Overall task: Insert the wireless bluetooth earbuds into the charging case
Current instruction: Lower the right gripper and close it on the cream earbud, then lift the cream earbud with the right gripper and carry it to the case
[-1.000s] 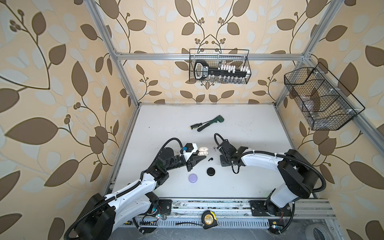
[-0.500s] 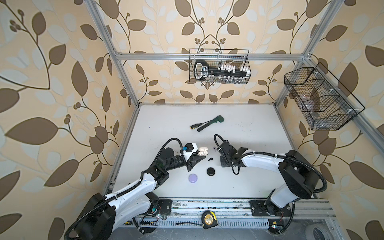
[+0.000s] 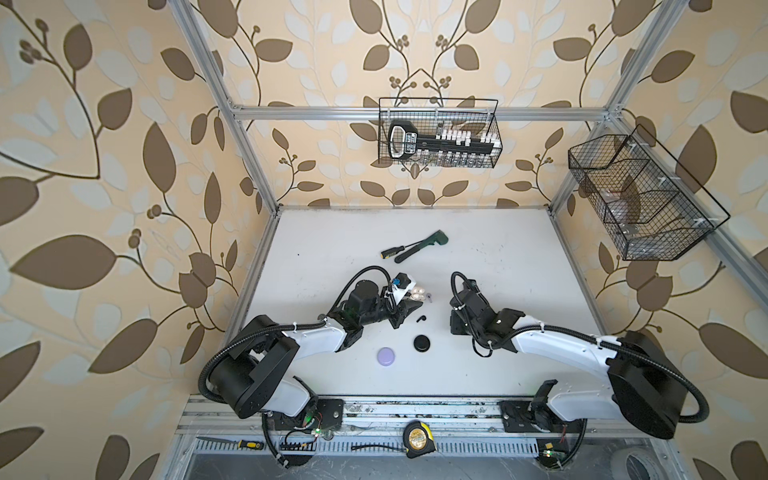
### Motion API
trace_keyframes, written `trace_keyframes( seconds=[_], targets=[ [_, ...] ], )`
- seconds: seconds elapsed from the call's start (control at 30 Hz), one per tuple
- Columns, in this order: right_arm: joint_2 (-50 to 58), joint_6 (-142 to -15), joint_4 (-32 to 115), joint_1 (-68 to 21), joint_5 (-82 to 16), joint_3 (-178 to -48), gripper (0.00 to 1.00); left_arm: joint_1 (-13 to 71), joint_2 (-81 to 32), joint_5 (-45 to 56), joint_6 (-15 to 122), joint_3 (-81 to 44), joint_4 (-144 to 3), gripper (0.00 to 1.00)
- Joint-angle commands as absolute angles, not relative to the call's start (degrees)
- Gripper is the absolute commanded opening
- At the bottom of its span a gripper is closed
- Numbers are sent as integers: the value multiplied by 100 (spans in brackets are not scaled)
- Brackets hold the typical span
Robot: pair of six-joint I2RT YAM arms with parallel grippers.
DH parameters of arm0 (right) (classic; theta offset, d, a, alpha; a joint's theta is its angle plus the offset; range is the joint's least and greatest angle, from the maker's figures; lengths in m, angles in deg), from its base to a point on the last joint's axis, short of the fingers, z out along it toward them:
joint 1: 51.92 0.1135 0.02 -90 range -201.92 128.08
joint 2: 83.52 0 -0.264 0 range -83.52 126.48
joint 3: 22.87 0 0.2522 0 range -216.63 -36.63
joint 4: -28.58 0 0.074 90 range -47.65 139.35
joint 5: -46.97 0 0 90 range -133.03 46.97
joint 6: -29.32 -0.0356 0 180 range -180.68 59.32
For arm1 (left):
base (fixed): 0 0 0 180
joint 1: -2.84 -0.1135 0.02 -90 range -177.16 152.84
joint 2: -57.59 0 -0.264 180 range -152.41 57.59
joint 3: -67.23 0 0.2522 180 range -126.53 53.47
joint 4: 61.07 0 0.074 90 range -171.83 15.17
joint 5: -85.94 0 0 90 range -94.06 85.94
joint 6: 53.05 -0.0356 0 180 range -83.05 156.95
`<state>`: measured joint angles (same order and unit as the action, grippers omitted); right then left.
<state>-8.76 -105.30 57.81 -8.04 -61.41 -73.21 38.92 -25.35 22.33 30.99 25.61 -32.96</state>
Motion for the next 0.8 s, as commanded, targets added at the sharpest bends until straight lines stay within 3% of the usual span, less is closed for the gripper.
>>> trace_keyframes(
  seconds=[0.0,0.4,0.77],
  targets=[
    [-1294,-10898,5597,-763,-6526,-7133,22,3956,-2761,2202,3092,2303,-2675,0],
    [-2584,-11354,5128,-195,-7497,-6995,22,4256,-3315,2352,3190,2182,-1940,0],
    [-2648,-11422,4462,101,-7691,-7108,21,4363,-3653,2651,3640,2154,-1067,0]
  ],
)
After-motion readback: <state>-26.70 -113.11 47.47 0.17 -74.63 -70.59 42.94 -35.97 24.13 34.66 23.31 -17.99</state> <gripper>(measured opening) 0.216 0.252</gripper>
